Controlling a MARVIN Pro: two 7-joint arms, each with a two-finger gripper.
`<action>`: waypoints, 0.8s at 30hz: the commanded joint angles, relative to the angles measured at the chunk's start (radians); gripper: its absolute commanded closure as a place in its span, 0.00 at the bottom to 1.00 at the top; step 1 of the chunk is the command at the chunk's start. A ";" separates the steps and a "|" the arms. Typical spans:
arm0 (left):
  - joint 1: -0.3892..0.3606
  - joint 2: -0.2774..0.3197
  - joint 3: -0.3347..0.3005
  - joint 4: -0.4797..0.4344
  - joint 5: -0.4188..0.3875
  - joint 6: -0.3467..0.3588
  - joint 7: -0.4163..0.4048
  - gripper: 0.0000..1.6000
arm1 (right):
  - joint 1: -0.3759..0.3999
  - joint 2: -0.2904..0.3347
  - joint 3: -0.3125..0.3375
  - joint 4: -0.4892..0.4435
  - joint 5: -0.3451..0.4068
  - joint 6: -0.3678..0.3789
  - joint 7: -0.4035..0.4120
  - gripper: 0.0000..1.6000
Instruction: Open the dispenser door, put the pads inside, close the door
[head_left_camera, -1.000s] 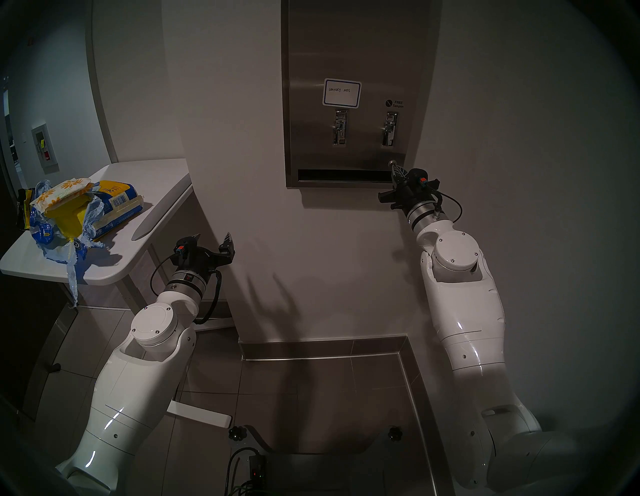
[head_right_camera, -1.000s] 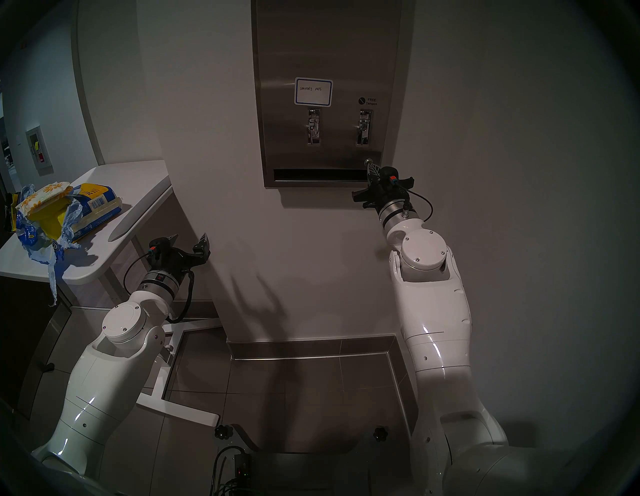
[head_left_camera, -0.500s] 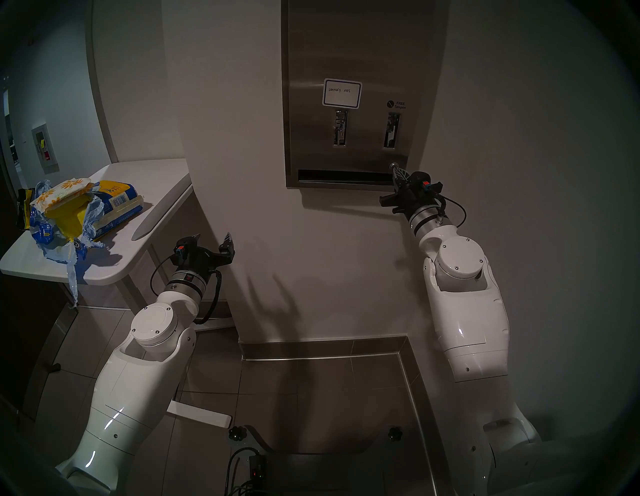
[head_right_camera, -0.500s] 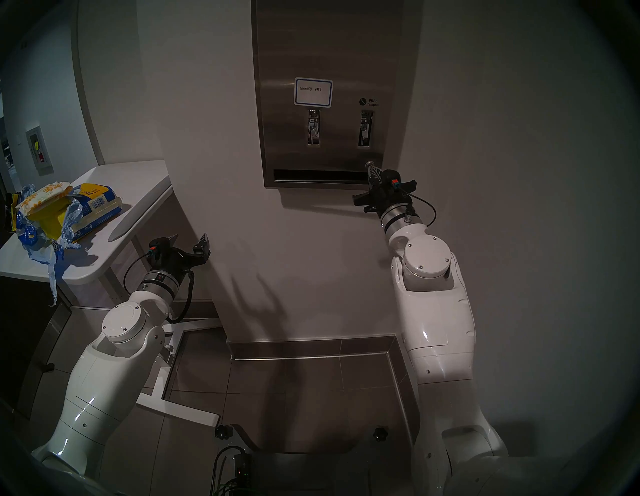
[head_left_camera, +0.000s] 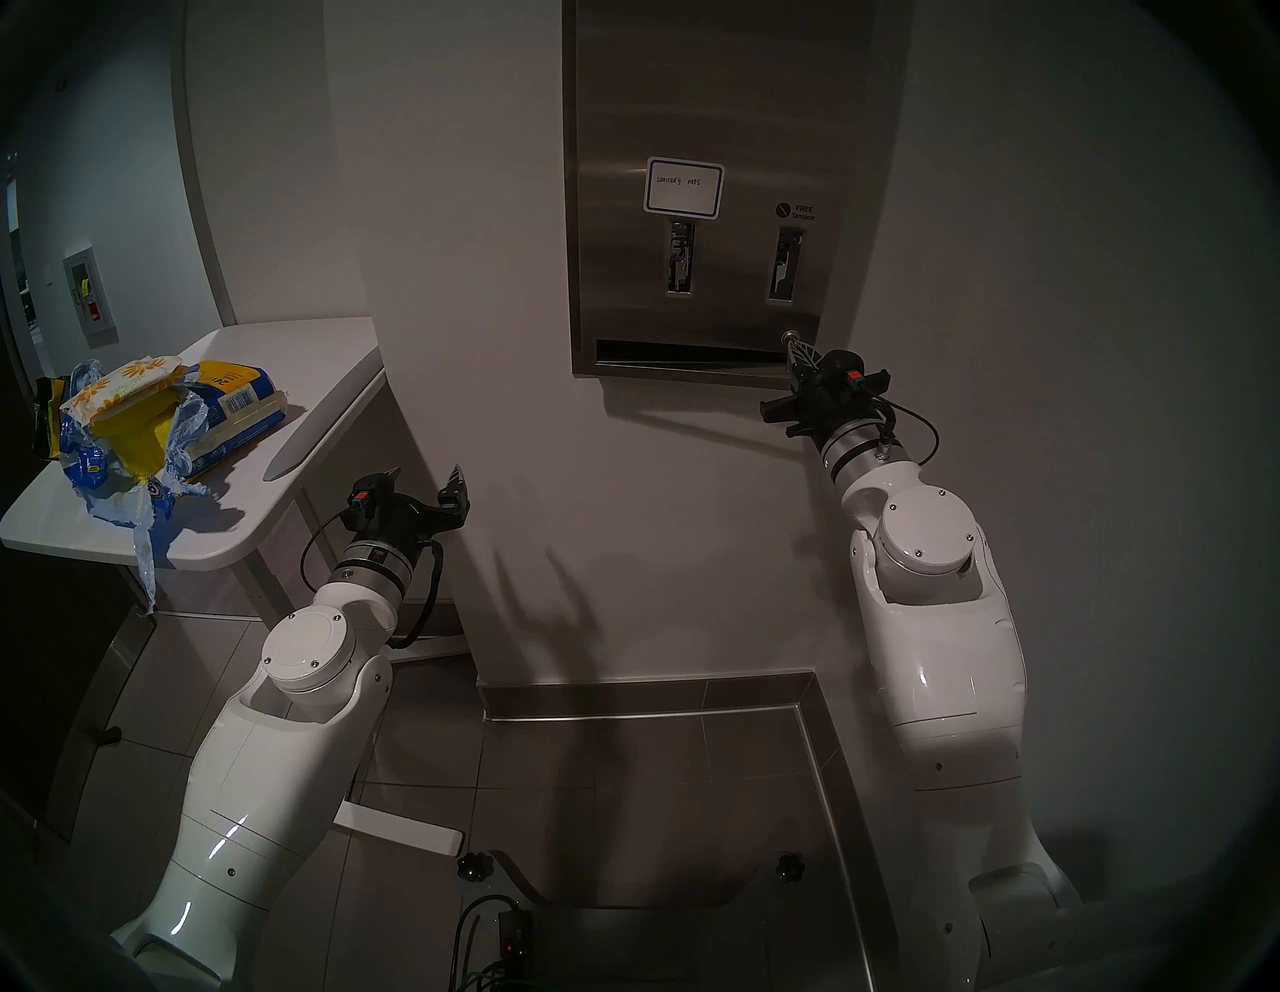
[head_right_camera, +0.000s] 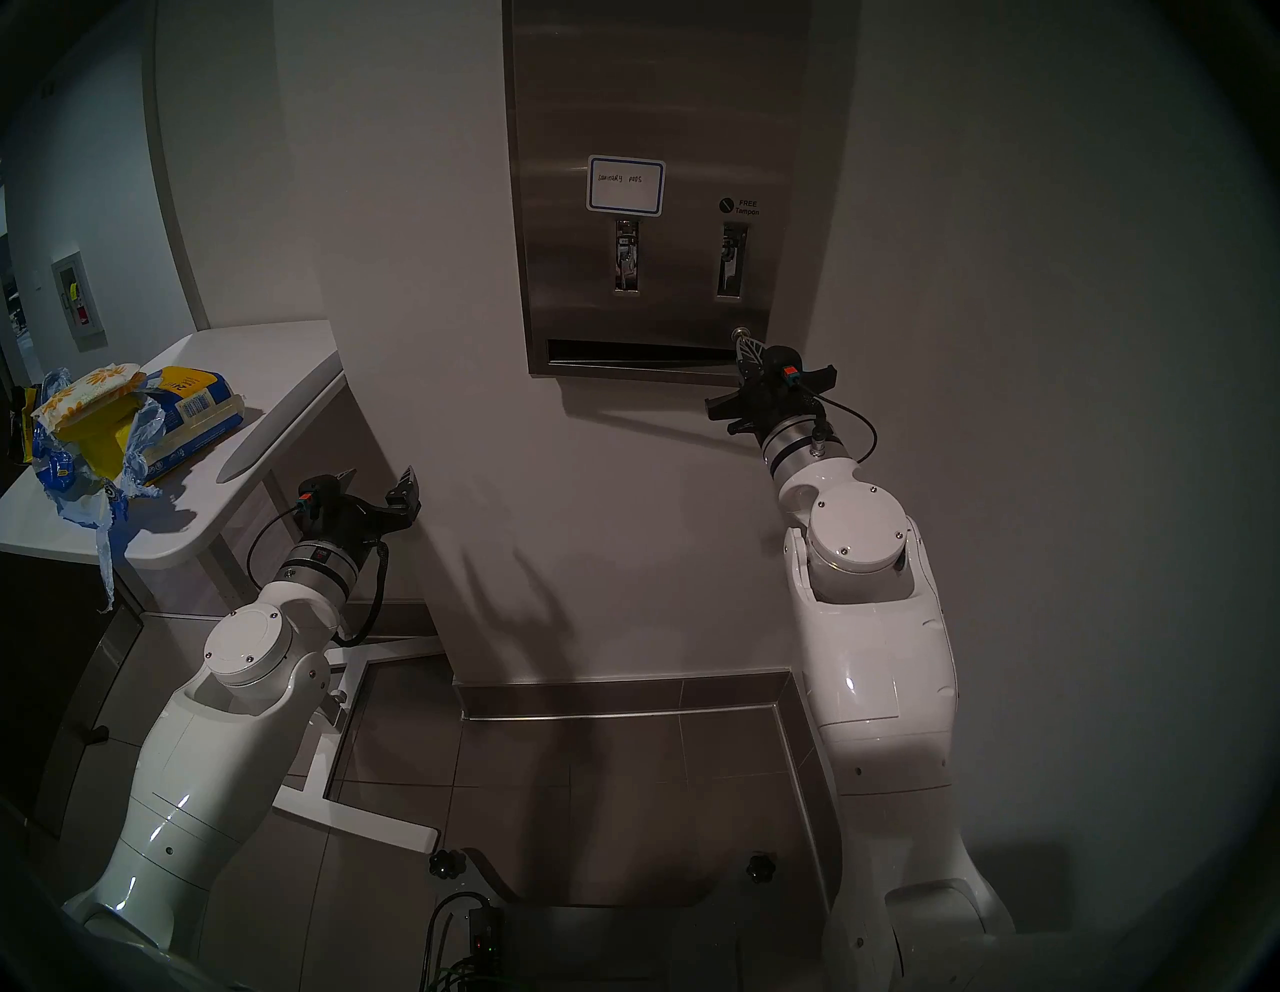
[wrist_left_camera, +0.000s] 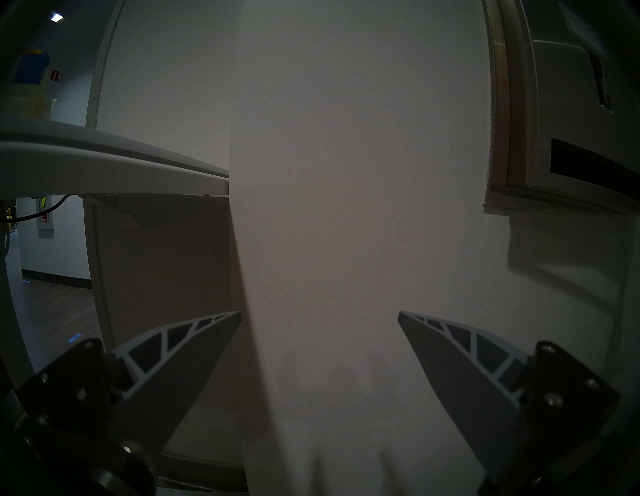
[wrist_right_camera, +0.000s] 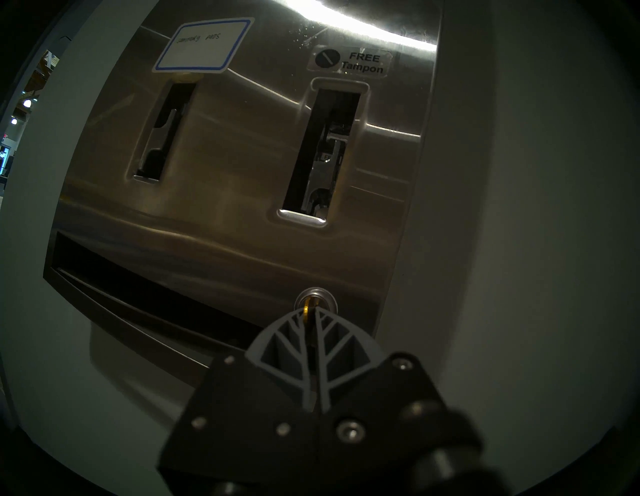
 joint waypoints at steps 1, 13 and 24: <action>-0.025 0.000 -0.008 -0.029 0.000 -0.013 -0.001 0.00 | -0.014 -0.008 0.024 -0.092 -0.011 0.013 -0.035 0.97; -0.025 0.000 -0.008 -0.029 0.000 -0.013 -0.001 0.00 | -0.046 -0.018 0.022 -0.149 -0.032 0.036 -0.037 0.94; -0.025 0.000 -0.008 -0.029 0.000 -0.013 -0.001 0.00 | -0.082 -0.029 0.023 -0.194 -0.050 0.047 -0.036 0.73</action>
